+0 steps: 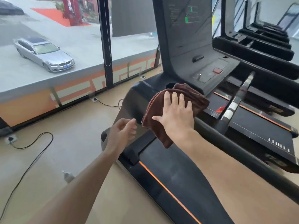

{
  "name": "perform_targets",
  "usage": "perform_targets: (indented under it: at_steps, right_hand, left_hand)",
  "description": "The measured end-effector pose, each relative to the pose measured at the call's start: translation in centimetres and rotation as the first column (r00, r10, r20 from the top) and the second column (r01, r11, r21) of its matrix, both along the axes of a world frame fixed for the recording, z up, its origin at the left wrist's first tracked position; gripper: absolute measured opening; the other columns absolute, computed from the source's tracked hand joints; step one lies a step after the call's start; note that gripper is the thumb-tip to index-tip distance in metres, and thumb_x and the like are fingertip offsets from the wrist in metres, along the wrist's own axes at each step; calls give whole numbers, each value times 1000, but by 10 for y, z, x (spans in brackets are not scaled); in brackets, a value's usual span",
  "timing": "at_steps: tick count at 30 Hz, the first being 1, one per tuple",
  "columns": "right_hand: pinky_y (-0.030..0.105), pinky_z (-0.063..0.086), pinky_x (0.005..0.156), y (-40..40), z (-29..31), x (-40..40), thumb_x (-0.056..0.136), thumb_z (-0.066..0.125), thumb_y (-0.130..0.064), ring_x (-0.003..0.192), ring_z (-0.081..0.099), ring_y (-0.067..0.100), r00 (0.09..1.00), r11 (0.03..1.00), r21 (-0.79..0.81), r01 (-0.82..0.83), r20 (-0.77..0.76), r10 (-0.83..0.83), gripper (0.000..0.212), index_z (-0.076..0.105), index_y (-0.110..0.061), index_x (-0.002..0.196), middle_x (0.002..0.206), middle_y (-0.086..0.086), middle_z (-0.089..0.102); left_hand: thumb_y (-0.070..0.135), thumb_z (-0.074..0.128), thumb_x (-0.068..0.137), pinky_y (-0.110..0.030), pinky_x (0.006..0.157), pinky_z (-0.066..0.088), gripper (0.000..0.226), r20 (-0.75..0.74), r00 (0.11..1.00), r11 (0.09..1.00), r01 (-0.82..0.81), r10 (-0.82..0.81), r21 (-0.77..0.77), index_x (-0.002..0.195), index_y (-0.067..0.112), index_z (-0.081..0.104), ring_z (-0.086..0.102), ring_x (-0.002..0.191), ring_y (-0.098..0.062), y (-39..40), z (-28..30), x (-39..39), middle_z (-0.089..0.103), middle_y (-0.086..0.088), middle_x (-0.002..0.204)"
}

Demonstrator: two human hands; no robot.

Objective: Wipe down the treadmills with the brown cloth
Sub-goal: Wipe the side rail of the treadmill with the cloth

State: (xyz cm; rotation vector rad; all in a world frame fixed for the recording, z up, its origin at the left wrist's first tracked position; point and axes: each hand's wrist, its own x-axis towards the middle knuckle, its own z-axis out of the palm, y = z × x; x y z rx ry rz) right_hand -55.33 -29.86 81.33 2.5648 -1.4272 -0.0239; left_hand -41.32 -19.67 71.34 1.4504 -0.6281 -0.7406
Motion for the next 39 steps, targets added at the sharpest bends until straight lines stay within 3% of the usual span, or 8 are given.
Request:
perform_targets:
  at_steps: [4, 8, 13, 19, 24, 30, 34, 39]
  right_hand:
    - [52, 25, 124, -11, -6, 39, 106, 32, -56, 155, 21, 38, 991, 989, -74, -131, 28, 133, 80, 9, -4, 162, 166, 22, 23]
    - [53, 24, 124, -34, 5, 95, 103, 42, -59, 155, 20, 36, 975, 976, -28, -217, 33, 218, 80, 17, -9, 161, 167, 17, 25]
    - [56, 21, 124, -50, 10, 117, 96, 61, -58, 156, 16, 36, 966, 965, 37, -258, 45, 256, 83, 26, -18, 159, 167, 11, 27]
    - [49, 29, 119, 4, 14, 17, 110, 38, -40, 155, 21, 36, 994, 993, -36, -113, 9, 113, 67, 5, -15, 163, 170, 16, 14]
    - [41, 48, 102, 26, 20, -71, 95, 36, -76, 139, 50, 25, 989, 989, 6, 148, 4, -148, 87, 20, -21, 161, 156, 4, 45]
    - [41, 24, 124, 18, 12, -58, 90, 26, -85, 156, 22, 27, 980, 981, 36, 190, 53, -192, 100, 24, -15, 160, 162, 9, 38]
    - [50, 28, 122, 17, -7, -46, 97, 27, -74, 150, 33, 40, 978, 974, -95, 206, 68, -200, 91, 35, -5, 156, 152, 24, 48]
    - [53, 37, 119, 16, -30, -22, 102, 55, -39, 140, 48, 43, 989, 959, -284, -4, 142, 46, 64, 45, 3, 149, 147, 28, 51]
  left_hand:
    - [34, 64, 99, -40, 86, 58, 13, 150, 987, 997, -51, 59, -59, 98, 22, 70, 69, 94, -14, -11, 19, 22, 73, 6, 94]
    - [30, 59, 101, -24, 83, 50, 8, 281, 945, 984, -140, 167, -114, 101, 27, 66, 61, 92, 6, -37, 57, 44, 68, 13, 100]
    - [32, 53, 104, -24, 92, 46, 12, 379, 912, 982, -104, 157, -155, 108, 26, 63, 60, 105, -4, -63, 91, 56, 65, 5, 114]
    - [41, 52, 103, -31, 92, 49, 22, 436, 900, 992, 59, -3, -114, 108, 24, 64, 62, 102, -11, -107, 113, 30, 67, 8, 107]
    - [43, 55, 100, -29, 75, 39, 21, 718, 690, 996, 83, -86, 40, 92, 27, 67, 60, 88, -15, -150, 119, 0, 64, 10, 90]
    - [39, 43, 105, -15, 62, 31, 30, 636, 766, 995, -70, 99, -71, 100, 22, 66, 56, 87, -12, -161, 103, -3, 65, 8, 95]
    - [32, 45, 105, -15, 66, 32, 28, 595, 796, 989, -36, 113, -141, 100, 15, 67, 56, 87, -12, -162, 102, 5, 65, 5, 93]
    - [39, 42, 106, -13, 59, 27, 34, 618, 786, 998, 0, 39, -62, 99, 14, 65, 53, 83, -14, -168, 107, 11, 62, 3, 90]
